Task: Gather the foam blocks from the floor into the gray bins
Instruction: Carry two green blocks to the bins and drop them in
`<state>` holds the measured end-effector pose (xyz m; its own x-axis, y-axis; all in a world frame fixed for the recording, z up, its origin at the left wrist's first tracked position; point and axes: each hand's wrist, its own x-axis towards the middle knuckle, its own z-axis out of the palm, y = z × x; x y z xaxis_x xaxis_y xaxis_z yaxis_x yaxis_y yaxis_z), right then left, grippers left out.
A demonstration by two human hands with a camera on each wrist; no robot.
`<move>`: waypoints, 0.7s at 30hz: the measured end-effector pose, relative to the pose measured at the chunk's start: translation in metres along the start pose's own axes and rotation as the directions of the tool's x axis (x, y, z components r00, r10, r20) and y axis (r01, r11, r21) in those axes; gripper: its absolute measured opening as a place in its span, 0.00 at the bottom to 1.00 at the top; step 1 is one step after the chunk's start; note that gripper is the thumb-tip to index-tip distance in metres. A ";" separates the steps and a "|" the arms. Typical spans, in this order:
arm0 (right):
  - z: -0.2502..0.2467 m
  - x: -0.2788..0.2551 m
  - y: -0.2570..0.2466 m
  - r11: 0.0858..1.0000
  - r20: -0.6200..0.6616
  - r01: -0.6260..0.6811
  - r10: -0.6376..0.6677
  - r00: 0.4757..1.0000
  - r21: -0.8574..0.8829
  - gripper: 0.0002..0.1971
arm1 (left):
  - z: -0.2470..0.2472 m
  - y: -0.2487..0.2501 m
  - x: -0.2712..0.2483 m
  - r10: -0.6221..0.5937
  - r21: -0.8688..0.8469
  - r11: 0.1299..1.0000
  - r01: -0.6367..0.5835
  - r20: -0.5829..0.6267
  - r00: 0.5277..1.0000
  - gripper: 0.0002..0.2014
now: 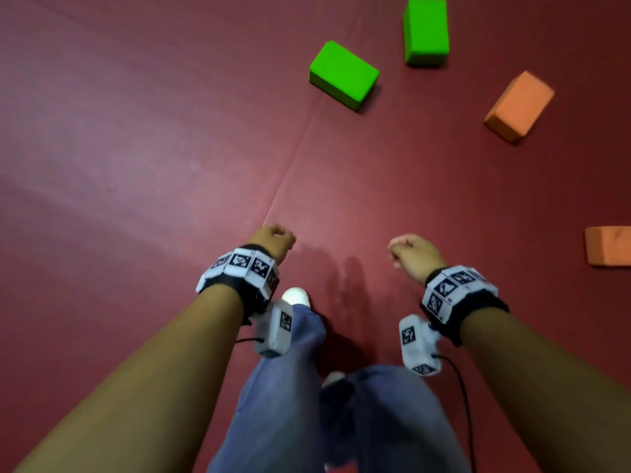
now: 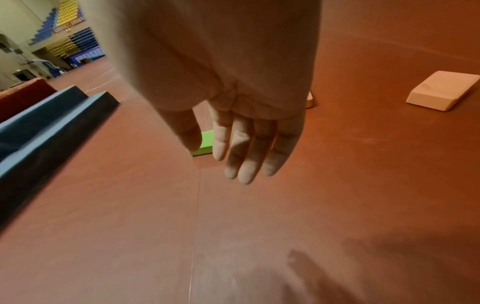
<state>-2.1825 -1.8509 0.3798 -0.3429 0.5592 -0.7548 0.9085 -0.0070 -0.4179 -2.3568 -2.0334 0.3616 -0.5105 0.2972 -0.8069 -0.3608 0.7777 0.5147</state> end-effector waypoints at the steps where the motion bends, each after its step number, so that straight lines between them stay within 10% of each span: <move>1: -0.008 0.013 -0.011 1.000 0.005 -0.012 0.012 1.000 0.006 0.14 | 0.007 0.017 0.012 -0.024 0.011 1.000 0.024 0.015 1.000 0.03; 9: -0.083 0.107 -0.067 0.954 0.130 -0.234 0.212 0.969 0.186 0.10 | 0.075 0.150 0.061 -0.189 -0.105 0.971 0.214 0.213 0.959 0.03; 16: -0.179 0.202 -0.100 0.741 0.193 -0.406 0.360 0.913 0.536 0.07 | 0.073 0.261 0.144 -0.288 -0.166 0.939 0.302 0.105 0.952 0.05; 21: -0.246 0.280 -0.127 0.772 0.122 -0.381 0.374 0.919 0.508 0.08 | 0.071 0.325 0.222 -0.258 -0.106 0.961 0.256 0.003 0.966 0.02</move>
<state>-2.3351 -1.4897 0.3456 -0.0049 0.4104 -0.9119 0.7110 -0.6398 -0.2918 -2.5320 -1.6754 0.3296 -0.3981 0.0884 -0.9131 -0.5601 0.7648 0.3183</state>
